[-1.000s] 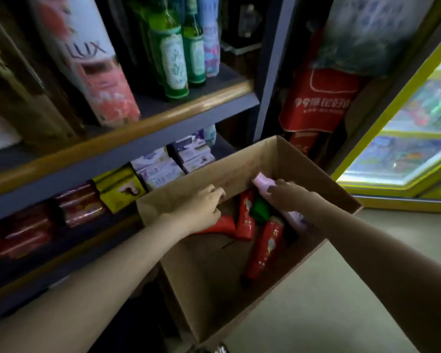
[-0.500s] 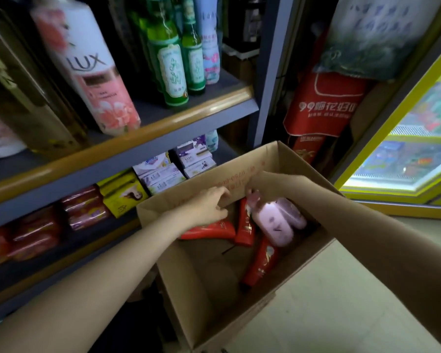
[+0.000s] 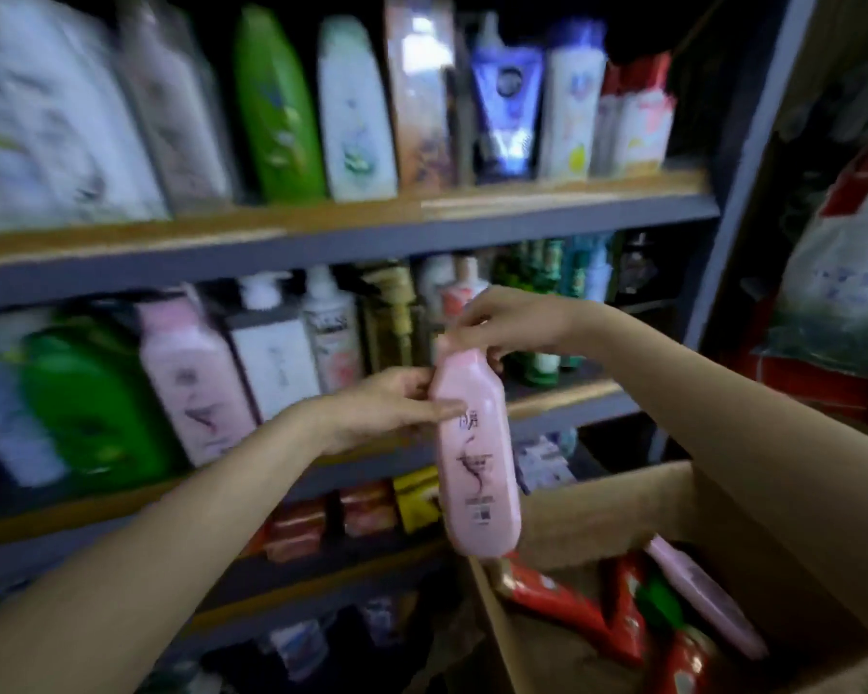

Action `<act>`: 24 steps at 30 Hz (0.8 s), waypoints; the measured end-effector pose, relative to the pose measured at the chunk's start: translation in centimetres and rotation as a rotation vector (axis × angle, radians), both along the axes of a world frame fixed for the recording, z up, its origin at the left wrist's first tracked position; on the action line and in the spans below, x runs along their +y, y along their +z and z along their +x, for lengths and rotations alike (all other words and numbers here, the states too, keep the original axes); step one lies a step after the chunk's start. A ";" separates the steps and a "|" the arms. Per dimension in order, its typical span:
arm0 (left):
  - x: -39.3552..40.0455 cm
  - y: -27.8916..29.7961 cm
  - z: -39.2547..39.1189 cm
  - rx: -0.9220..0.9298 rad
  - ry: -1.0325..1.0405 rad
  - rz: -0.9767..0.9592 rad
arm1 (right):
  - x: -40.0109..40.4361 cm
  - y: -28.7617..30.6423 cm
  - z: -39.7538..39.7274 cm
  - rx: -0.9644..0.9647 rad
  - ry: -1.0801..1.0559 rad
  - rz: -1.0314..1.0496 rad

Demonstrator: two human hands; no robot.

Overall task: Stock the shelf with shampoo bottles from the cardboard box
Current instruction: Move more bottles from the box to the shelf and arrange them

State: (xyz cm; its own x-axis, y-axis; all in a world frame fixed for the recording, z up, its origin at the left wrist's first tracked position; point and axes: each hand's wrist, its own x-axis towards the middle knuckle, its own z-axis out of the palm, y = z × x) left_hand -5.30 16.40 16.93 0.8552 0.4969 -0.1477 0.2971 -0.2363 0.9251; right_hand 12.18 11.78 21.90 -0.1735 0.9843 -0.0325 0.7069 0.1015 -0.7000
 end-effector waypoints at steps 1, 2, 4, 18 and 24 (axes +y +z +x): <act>0.3 1.5 -1.6 -0.027 0.036 0.020 | 0.3 1.3 -1.5 0.073 0.004 0.038; 0.6 3.1 -3.2 -0.045 0.061 0.055 | 0.6 2.6 -2.9 0.140 0.005 0.069; 0.9 6.0 -6.0 -0.070 0.106 0.151 | 1.0 4.9 -5.6 0.205 0.032 0.120; 2.7 13.6 -14.8 -0.236 0.440 0.400 | 2.3 9.1 -15.5 0.281 0.058 0.173; 3.7 14.5 -14.3 -0.388 0.498 0.419 | 3.2 10.4 -16.0 0.312 -0.020 0.276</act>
